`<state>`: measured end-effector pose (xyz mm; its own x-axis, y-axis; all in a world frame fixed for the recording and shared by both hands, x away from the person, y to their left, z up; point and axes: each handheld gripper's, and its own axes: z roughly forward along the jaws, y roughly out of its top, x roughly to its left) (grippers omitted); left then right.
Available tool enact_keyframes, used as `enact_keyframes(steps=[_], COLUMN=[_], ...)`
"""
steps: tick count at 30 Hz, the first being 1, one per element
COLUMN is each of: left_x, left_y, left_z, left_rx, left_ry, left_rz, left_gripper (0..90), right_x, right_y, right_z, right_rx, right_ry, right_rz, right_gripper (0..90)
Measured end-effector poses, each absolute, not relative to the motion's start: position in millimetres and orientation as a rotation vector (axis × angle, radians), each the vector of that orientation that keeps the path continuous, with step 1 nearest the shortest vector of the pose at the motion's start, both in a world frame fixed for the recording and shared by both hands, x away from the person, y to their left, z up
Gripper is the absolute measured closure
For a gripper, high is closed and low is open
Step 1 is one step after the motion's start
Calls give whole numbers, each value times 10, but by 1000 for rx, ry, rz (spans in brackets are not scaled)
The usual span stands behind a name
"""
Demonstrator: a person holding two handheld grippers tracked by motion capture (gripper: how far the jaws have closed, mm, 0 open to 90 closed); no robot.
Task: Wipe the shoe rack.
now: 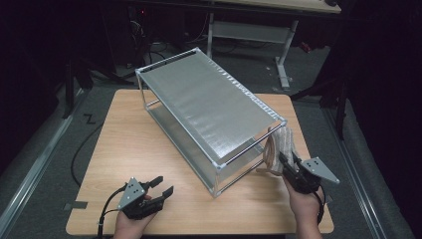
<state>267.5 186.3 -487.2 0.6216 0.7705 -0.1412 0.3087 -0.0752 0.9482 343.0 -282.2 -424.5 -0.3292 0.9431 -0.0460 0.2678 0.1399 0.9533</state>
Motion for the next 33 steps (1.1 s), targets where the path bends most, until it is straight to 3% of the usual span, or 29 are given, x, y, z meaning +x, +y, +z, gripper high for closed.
enact_keyframes(steps=[33], left_x=[3026], left_y=[1534], left_z=[-4814], left_rx=[1650], left_ry=[835], left_rz=[420], left_gripper=[445], right_x=[2505], right_y=[-1971], right_z=[-4225], right_rx=[712], right_ry=[2003], right_rz=[1429], right_gripper=[668])
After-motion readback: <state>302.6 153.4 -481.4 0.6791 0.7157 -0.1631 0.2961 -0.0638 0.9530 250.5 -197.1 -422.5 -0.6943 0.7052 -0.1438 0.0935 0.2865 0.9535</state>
